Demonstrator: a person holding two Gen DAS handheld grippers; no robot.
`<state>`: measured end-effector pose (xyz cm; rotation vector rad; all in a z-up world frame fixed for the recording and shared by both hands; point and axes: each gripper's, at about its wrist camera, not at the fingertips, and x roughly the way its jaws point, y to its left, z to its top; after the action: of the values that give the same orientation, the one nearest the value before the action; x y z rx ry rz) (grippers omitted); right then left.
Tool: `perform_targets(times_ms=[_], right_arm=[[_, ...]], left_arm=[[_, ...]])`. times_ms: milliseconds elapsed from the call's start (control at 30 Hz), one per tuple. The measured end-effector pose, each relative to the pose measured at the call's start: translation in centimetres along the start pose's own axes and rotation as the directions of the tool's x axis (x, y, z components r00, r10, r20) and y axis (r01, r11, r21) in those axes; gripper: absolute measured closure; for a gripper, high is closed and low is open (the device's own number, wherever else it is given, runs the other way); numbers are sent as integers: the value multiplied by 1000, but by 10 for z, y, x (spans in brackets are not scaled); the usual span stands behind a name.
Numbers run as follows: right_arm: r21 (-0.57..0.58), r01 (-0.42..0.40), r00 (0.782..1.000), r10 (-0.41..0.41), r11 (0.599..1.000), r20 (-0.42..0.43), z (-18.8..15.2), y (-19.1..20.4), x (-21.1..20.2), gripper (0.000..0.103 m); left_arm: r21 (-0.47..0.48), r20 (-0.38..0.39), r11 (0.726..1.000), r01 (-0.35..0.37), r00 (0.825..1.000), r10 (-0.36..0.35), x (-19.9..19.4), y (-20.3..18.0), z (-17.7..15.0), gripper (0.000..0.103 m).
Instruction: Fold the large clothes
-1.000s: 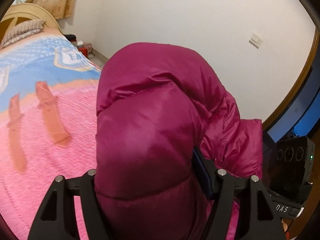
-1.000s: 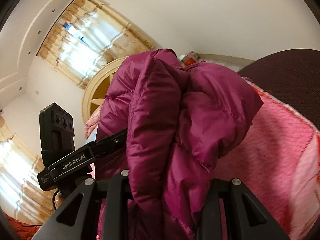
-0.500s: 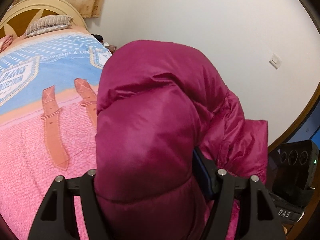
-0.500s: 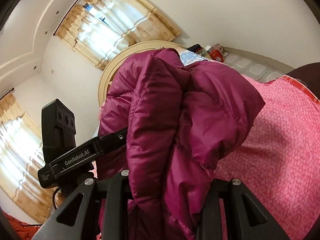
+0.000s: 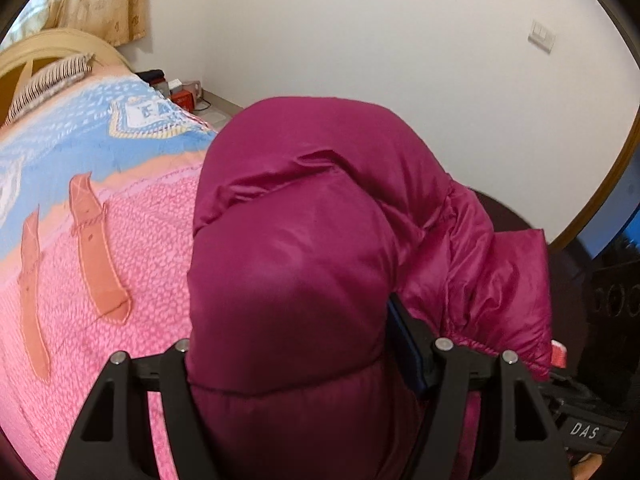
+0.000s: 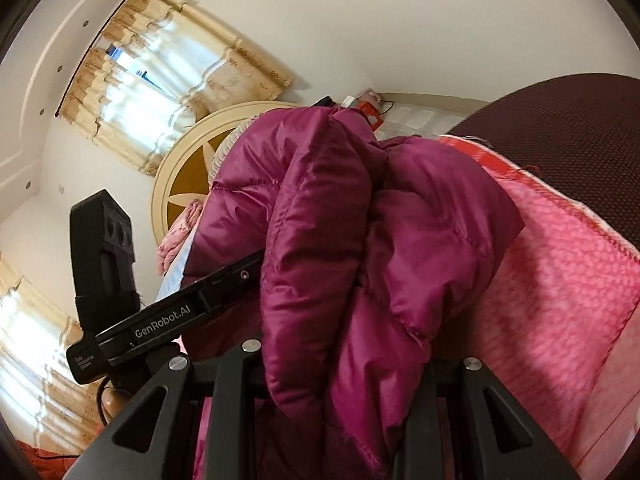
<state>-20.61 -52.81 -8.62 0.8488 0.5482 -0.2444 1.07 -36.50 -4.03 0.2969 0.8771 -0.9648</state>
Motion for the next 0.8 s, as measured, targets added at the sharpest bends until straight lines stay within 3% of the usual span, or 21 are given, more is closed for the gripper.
perform_targets(times_ms=[133, 533, 733, 800], right_arm=[[-40, 74, 997, -74, 996, 6, 3, -7, 8, 75], [27, 79, 997, -79, 997, -17, 14, -35, 35, 72], [95, 65, 998, -64, 993, -14, 11, -39, 11, 67], [79, 99, 995, -101, 992, 20, 12, -34, -8, 66]], left_arm=[[-16, -27, 999, -52, 998, 51, 16, 1, 3, 19], [-63, -62, 995, -77, 995, 73, 48, 15, 5, 5], [-13, -37, 995, -100, 994, 99, 41, 7, -1, 1], [-9, -32, 994, -108, 994, 108, 38, 3, -3, 1]])
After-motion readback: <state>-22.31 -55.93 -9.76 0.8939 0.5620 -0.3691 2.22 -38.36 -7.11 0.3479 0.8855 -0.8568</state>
